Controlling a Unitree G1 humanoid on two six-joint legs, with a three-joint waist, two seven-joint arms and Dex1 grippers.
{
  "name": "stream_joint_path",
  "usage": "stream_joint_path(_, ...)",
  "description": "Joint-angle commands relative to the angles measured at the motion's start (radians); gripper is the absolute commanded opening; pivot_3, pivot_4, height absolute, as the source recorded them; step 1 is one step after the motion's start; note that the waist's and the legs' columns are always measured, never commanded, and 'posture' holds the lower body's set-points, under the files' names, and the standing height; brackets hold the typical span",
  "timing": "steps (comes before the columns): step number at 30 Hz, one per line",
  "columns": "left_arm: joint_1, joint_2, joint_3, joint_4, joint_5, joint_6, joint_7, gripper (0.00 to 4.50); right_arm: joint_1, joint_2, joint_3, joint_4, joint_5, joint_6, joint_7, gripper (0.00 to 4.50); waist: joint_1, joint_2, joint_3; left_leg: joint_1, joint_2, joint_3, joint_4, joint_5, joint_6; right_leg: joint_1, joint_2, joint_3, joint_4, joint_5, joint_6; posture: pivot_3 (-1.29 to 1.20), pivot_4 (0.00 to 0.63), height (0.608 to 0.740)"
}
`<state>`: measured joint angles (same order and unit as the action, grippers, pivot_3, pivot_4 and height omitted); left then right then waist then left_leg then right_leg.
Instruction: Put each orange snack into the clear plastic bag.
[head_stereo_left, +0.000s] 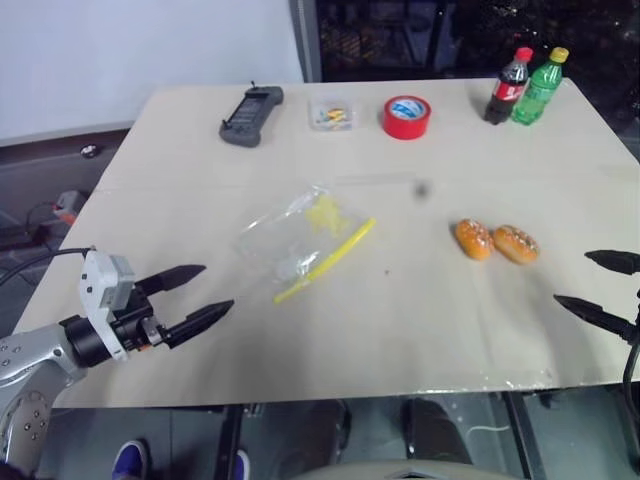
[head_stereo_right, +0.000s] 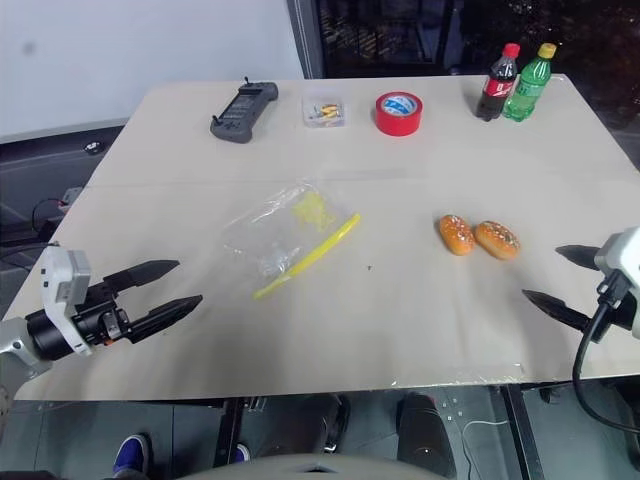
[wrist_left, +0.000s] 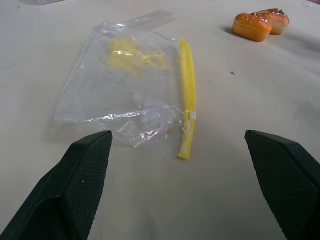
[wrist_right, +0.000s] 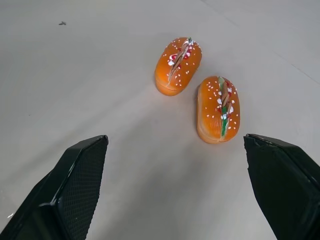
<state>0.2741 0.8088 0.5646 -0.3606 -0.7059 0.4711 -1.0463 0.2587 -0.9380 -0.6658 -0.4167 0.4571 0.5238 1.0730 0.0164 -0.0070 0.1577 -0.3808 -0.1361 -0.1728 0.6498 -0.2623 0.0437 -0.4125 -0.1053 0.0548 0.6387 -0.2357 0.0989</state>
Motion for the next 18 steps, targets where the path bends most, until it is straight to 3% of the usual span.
stream_joint_path(1, -0.016, 0.003, -0.005, -0.008, 0.000, -0.013, 0.004, 4.50, -0.026, 0.002, 0.011, -0.036, 0.029, 0.010, -0.022, 4.45, 0.000, 0.000, 0.000, 0.000, 0.000, 0.000, 0.000, 0.000, 0.000, 0.000, 0.000, 0.000, 0.000, 0.000, 0.000, 0.00, 0.150, 0.740)
stream_joint_path(10, -0.051, -0.055, -0.064, -0.044, -0.006, 0.003, 0.079, 4.50, -0.102, 0.048, 0.082, -0.038, 0.073, 0.001, -0.088, 4.45, 0.001, 0.000, 0.000, 0.000, 0.000, 0.000, 0.000, -0.001, -0.001, 0.000, 0.000, 0.000, 0.000, 0.000, 0.000, 0.00, 0.150, 0.740)
stream_joint_path(14, -0.089, -0.102, -0.118, -0.059, 0.111, -0.032, 0.232, 4.50, -0.197, 0.095, 0.161, -0.052, 0.086, -0.008, -0.152, 4.45, -0.001, 0.000, 0.000, 0.000, 0.000, 0.000, 0.000, -0.001, -0.001, 0.000, 0.000, 0.000, 0.000, 0.000, 0.000, 0.00, 0.150, 0.740)
stream_joint_path(18, -0.120, -0.122, -0.123, -0.080, 0.060, 0.103, 0.344, 4.50, -0.275, 0.143, 0.254, -0.069, 0.099, 0.000, -0.195, 4.45, -0.002, 0.000, 0.000, 0.001, 0.001, 0.000, 0.000, 0.000, -0.003, 0.000, 0.001, 0.001, 0.000, 0.000, 0.000, 0.00, 0.150, 0.740)
